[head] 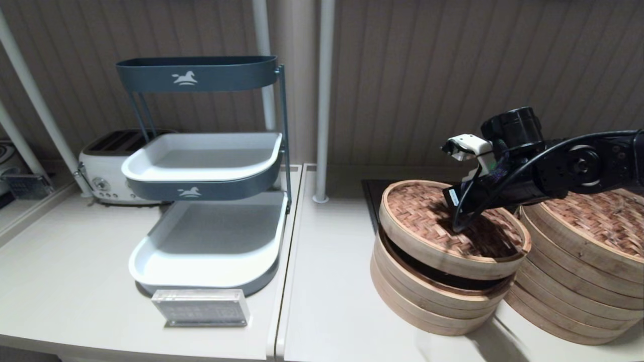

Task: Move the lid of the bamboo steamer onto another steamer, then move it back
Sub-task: Put the steamer

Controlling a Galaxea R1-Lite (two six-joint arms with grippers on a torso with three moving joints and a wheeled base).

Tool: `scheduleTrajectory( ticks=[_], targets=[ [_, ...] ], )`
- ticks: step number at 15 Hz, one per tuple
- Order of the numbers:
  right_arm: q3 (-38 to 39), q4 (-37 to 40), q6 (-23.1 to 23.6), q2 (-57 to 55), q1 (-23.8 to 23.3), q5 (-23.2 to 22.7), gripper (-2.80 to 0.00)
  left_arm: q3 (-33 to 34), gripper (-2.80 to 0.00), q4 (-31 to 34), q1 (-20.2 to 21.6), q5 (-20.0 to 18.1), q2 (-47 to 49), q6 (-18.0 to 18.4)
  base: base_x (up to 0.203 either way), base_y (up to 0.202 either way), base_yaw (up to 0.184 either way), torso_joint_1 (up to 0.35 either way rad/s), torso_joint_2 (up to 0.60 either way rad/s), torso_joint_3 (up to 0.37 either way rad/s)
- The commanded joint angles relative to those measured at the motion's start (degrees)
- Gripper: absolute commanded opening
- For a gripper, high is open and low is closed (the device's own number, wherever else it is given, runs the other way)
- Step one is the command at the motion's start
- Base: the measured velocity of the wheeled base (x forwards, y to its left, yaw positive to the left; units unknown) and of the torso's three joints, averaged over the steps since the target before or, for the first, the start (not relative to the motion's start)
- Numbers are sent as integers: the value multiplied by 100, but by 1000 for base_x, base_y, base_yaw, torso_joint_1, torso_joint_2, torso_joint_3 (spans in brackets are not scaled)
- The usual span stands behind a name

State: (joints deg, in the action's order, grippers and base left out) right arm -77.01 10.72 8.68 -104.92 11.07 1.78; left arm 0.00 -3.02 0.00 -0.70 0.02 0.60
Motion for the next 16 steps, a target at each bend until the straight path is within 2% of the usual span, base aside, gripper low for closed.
scheduleTrajectory(
  ticks=[1,16],
  targets=[
    [145,-116,10,-41,1,25,-280,158,-280,-5,0,-1,-11,2,0,0,0,0,0,0],
    [546,-339,11,-48,117,69,-280,158,-280,-5,0,-1,-11,-7,0,0,0,0,0,0]
  ],
)
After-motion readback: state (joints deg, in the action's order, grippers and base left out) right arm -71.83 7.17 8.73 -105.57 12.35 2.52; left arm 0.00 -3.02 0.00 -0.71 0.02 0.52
